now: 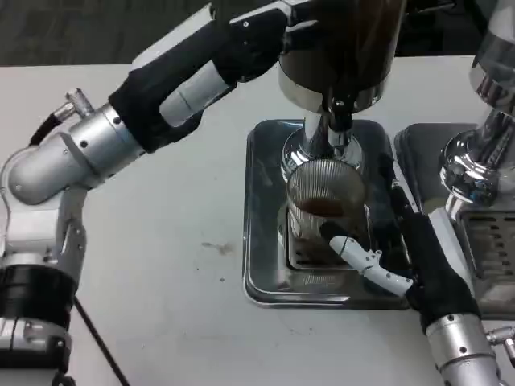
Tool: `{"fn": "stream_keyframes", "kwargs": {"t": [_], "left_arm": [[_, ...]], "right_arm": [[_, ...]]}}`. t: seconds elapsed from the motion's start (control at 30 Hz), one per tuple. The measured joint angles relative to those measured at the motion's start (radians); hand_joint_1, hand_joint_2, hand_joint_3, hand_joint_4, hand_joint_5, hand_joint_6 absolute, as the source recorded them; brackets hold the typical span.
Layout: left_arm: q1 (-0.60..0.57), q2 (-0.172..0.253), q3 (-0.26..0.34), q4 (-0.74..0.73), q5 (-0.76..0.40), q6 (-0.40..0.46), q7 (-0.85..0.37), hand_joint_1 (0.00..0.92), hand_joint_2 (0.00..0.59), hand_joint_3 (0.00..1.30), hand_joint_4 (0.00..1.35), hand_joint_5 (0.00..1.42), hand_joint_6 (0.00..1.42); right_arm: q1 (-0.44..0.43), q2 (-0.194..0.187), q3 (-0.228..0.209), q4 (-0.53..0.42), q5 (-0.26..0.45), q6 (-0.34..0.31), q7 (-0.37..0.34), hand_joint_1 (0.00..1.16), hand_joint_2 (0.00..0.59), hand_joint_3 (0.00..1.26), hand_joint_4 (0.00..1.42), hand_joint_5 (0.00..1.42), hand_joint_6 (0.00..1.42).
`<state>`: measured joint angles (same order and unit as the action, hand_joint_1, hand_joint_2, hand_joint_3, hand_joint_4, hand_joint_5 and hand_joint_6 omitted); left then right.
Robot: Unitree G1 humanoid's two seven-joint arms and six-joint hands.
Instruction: Grasp the cup under the faucet to collect the drink, then remove the cup.
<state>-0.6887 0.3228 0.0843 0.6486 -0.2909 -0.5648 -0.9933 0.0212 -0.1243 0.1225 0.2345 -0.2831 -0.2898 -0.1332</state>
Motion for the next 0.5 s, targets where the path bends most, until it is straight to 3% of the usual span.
{"fn": "stream_keyframes", "kwargs": {"t": [0.17, 0.5], "left_arm": [[0.075, 0.049, 0.028, -0.053, -0.015, 0.006, 0.007, 0.0, 0.076, 0.18, 0.06, 0.12, 0.08], [0.221, 0.077, 0.049, -0.099, -0.013, 0.01, 0.042, 0.0, 0.082, 0.19, 0.06, 0.13, 0.09]], "right_arm": [[-0.006, -0.002, -0.003, 0.007, 0.001, -0.004, 0.0, 0.58, 0.201, 0.0, 0.0, 0.0, 0.0], [-0.018, -0.009, -0.005, 0.034, 0.003, -0.004, 0.009, 0.58, 0.198, 0.0, 0.0, 0.0, 0.0]]}}
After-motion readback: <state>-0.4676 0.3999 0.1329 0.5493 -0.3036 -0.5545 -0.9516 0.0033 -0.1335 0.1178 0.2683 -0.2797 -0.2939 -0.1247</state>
